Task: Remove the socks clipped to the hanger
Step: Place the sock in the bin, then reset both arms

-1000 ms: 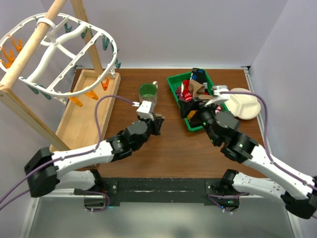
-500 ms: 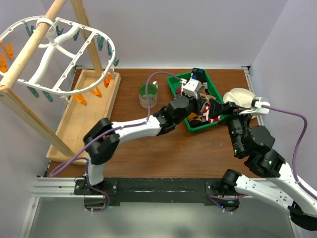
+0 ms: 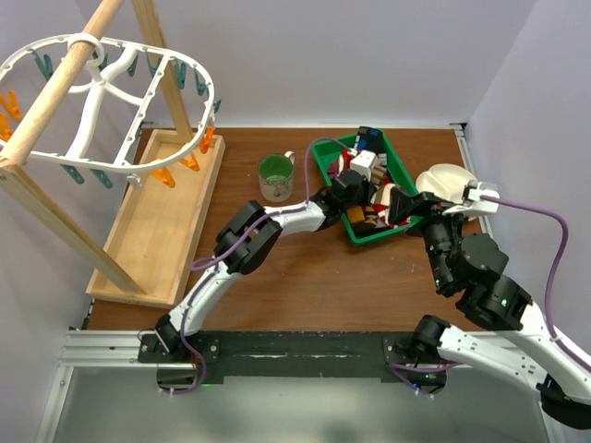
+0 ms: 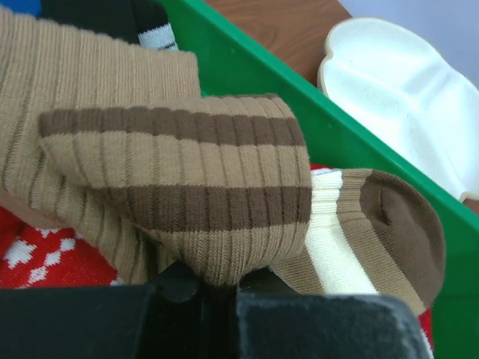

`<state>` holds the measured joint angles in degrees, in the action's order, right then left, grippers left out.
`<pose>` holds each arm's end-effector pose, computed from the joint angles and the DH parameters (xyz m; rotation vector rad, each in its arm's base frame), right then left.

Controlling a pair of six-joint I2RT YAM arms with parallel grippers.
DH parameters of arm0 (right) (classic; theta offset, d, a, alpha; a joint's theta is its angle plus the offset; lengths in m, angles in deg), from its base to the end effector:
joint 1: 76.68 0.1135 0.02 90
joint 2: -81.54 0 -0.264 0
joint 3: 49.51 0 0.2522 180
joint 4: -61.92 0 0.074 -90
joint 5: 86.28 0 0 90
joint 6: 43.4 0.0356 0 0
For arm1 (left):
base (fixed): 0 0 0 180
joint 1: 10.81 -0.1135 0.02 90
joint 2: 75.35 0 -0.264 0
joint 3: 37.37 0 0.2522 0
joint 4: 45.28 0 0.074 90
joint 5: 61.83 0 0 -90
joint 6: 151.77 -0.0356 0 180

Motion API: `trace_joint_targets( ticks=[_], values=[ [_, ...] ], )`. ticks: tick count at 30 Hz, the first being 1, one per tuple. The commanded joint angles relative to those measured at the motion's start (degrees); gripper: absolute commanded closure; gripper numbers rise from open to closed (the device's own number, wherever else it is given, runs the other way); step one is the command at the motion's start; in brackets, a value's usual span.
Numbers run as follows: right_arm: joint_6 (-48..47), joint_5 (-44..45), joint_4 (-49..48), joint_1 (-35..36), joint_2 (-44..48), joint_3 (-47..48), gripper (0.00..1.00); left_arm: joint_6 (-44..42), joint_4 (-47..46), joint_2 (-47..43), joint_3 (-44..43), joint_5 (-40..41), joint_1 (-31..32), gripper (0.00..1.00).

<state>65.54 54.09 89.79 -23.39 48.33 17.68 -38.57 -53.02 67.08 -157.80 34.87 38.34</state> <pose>0.0844 0.0673 0.4093 0.2745 1.4889 0.3702 0.3754 -0.4277 0.1531 0.3401 1.8589 -0.7773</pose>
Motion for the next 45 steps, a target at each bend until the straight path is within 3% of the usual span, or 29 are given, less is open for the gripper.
trace_joint_targets(
  ticks=[1, 10, 13, 19, 25, 29, 36, 45],
  values=[
    [-0.9, 0.0, -0.8, 0.1, -1.5, 1.5, 0.17, 0.4, 0.2, 0.1, -2.1, -1.3, -0.2, 0.96],
    [-1.1, -0.4, -1.3, 0.1, -2.3, 1.7, 0.16, -1.9, -1.0, -5.1, 1.3, -1.1, -0.3, 0.87],
    [-1.2, -0.5, -1.2, 0.1, -2.3, 1.7, 0.16, -1.5, -3.4, -8.7, 5.5, -0.4, -0.3, 0.8],
    [-0.5, -1.6, -1.2, 0.1, -2.8, 1.4, 0.16, -0.8, -7.0, -14.9, 12.5, -0.4, -0.3, 0.53],
    [0.0, -2.5, -1.5, 0.1, -3.5, 1.2, 0.15, -0.4, -8.6, -19.5, 18.1, 0.0, -0.2, 0.39],
    [0.5, -3.8, -1.9, 0.1, -4.7, 1.4, 0.13, 1.1, -10.8, -25.4, 24.9, 0.9, -0.2, 0.38],
    [1.9, -7.8, -2.4, 0.1, -7.8, 0.6, 0.02, 4.5, -13.1, -39.1, 44.4, 3.3, 0.2, 0.36],
    [5.2, -16.6, -10.5, 0.1, -13.1, -5.2, 0.02, 6.4, -4.2, -60.5, 64.5, 7.8, 0.2, 0.36]
  ],
)
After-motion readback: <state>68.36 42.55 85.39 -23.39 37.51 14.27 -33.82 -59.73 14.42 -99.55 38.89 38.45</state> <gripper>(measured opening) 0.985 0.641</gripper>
